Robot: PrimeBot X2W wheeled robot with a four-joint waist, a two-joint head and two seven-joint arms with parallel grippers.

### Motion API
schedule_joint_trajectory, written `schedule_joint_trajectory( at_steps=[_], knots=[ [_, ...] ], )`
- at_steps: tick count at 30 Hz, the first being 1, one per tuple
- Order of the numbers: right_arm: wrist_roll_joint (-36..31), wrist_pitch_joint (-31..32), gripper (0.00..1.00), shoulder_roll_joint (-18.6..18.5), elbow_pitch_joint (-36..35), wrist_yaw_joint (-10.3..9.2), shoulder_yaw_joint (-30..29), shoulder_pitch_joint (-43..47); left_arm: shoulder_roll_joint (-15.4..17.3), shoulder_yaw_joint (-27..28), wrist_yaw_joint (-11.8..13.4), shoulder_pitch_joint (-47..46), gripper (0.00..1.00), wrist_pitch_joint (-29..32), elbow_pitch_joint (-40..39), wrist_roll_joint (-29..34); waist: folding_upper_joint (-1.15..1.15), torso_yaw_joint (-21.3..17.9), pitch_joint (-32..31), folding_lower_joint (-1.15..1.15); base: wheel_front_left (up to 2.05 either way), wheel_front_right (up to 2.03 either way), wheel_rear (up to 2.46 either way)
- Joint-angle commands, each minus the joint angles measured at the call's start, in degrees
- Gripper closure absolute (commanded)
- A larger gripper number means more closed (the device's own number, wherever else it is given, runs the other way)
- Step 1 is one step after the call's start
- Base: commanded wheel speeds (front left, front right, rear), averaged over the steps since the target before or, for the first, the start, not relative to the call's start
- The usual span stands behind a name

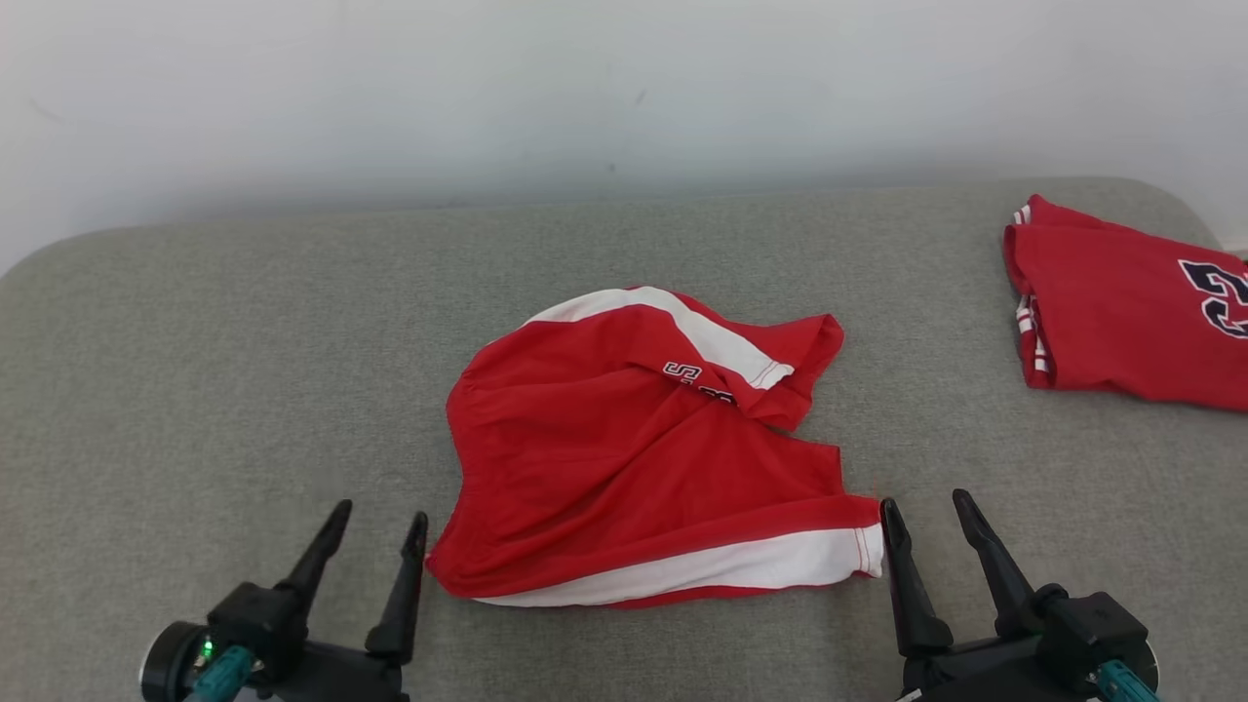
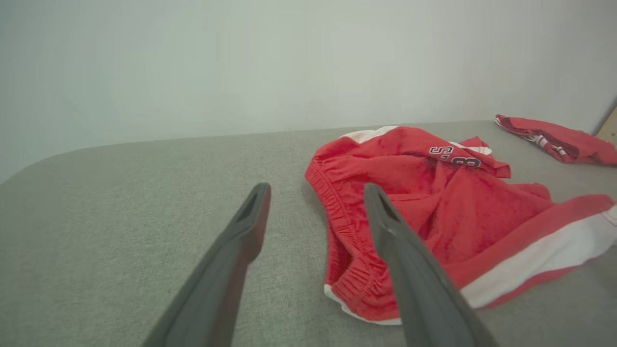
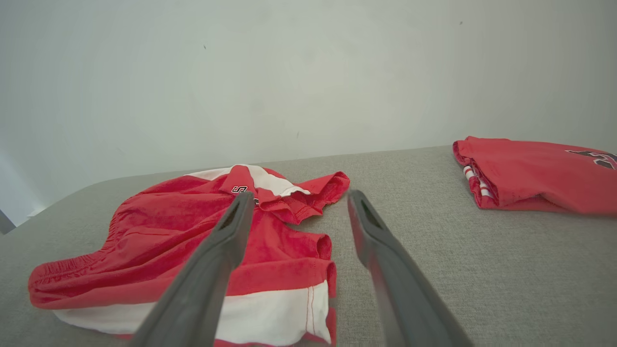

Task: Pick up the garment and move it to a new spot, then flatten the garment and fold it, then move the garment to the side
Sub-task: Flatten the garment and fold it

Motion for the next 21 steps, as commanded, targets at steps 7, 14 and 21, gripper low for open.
schedule_joint_trajectory(
  at_steps=[7, 14, 21],
  knots=[
    [0.11, -0.01, 0.0, -0.27, 0.84, -0.18, 0.36, -0.52, 4.02, -8.91, 0.11, -3.05, 0.0, 0.0, 8.54, -2.93, 0.0, -2.6, 1.07, 0.0, 0.0, 0.0, 0.0],
    [0.06, -0.01, 0.0, -0.55, 1.07, -0.18, 0.43, -1.21, 5.6, -12.92, 0.11, -6.2, 0.0, 0.0, 14.56, -5.09, 0.0, -4.54, 2.05, 0.0, 0.0, 0.0, 0.0],
    [0.01, -0.01, 0.0, -0.57, 1.02, -0.18, 0.01, -0.61, 5.36, -16.88, 0.11, -8.5, 1.0, -0.01, 18.96, -8.48, 0.0, -5.05, 1.94, 0.0, 0.0, 0.0, 0.0]
  ],
)
